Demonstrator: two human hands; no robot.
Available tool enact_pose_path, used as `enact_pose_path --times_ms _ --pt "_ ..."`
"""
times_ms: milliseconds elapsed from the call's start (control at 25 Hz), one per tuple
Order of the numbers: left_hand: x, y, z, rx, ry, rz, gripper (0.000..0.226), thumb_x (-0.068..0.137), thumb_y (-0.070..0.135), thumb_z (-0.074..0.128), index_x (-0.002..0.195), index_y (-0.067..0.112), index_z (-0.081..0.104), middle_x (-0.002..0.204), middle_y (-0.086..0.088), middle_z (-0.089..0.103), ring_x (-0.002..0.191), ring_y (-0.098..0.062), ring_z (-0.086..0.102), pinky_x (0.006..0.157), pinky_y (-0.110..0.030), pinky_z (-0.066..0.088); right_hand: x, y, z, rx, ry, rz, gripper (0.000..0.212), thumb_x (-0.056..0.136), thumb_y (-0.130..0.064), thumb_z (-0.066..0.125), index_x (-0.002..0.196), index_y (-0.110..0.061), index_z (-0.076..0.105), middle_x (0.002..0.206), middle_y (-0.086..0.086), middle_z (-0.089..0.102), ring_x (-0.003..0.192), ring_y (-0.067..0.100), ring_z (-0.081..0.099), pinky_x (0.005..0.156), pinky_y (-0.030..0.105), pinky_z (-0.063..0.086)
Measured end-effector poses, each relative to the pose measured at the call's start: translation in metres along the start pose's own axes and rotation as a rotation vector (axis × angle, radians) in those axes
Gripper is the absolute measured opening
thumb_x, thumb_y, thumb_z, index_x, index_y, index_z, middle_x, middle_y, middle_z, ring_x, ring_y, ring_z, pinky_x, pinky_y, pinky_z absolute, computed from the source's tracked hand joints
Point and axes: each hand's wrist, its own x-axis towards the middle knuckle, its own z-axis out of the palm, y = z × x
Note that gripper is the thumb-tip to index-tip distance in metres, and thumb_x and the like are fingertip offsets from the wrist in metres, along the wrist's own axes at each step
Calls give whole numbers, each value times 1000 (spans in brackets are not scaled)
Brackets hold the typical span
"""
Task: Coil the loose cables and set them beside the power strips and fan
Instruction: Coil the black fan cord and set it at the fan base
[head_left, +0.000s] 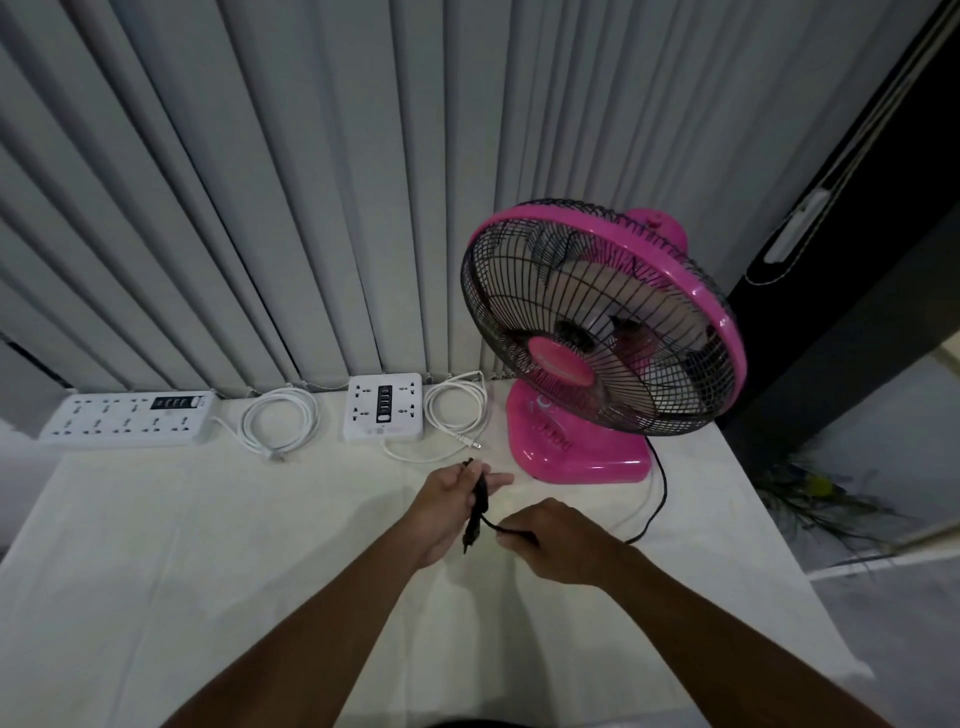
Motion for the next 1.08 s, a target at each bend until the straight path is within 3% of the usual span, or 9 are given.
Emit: enact_pose_path --times_ms 160,240,360,440,600,720,840,920,1080 --pt "2 -16 16 775 173 47 35 101 33 46 98 3 63 98 -7 77 96 -21 70 85 -34 50 -1 9 -22 4 24 27 34 91 -47 60 77 -18 68 64 0 64 57 15 54 56 36 46" --pt "-1 -23 28 888 139 23 36 102 31 43 94 3 64 95 -13 76 93 -28 70 83 -33 51 3 17 -35 37 21 74 34 87 -51 61 77 -19 70 64 -1 66 58 14 58 56 37 49" --pt "-7 -22 44 592 3 -146 41 106 33 33 89 9 62 83 -21 75 62 -15 70 54 -16 46 8 36 -49 168 76 102 37 87 -53 65 74 -18 72 61 -8 67 59 9 61 59 26 48" --pt "-9 -18 49 379 -56 -238 45 107 35 29 86 9 60 75 -21 72 53 -13 65 44 -17 39 9 50 -48 245 154 84 34 88 -48 68 74 -17 74 65 -10 71 62 8 64 65 22 48" --pt "1 -20 54 -103 -143 -289 38 104 32 35 95 6 62 70 -15 68 81 -33 70 72 -31 46 1 72 -26 393 234 130 13 96 -21 66 87 -23 75 78 -12 72 73 7 66 71 31 54" --pt "17 -26 59 -353 -94 -188 39 105 31 40 100 2 66 89 -18 75 100 -35 70 92 -35 50 -20 84 -5 310 202 123 17 102 -17 57 106 -22 73 92 1 76 83 18 70 77 38 57" --pt "35 -34 68 -364 -61 -97 45 102 32 44 96 1 77 115 -23 71 115 -32 66 101 -38 49 -46 90 12 139 137 192 22 104 -26 49 118 -25 66 98 5 72 86 24 67 77 38 55" --pt "45 -42 76 -321 -18 -77 45 102 32 45 109 -5 70 120 -20 70 117 -28 65 101 -33 49 -54 90 14 -79 51 190 31 101 -18 50 128 -21 63 105 3 71 93 24 67 83 36 56" --pt "69 -58 100 -266 130 -83 39 102 28 49 117 -6 61 107 -13 76 109 -19 69 98 -30 51 -58 88 -3 -453 3 106 30 67 -1 73 91 -18 74 64 1 68 57 23 65 65 31 57"
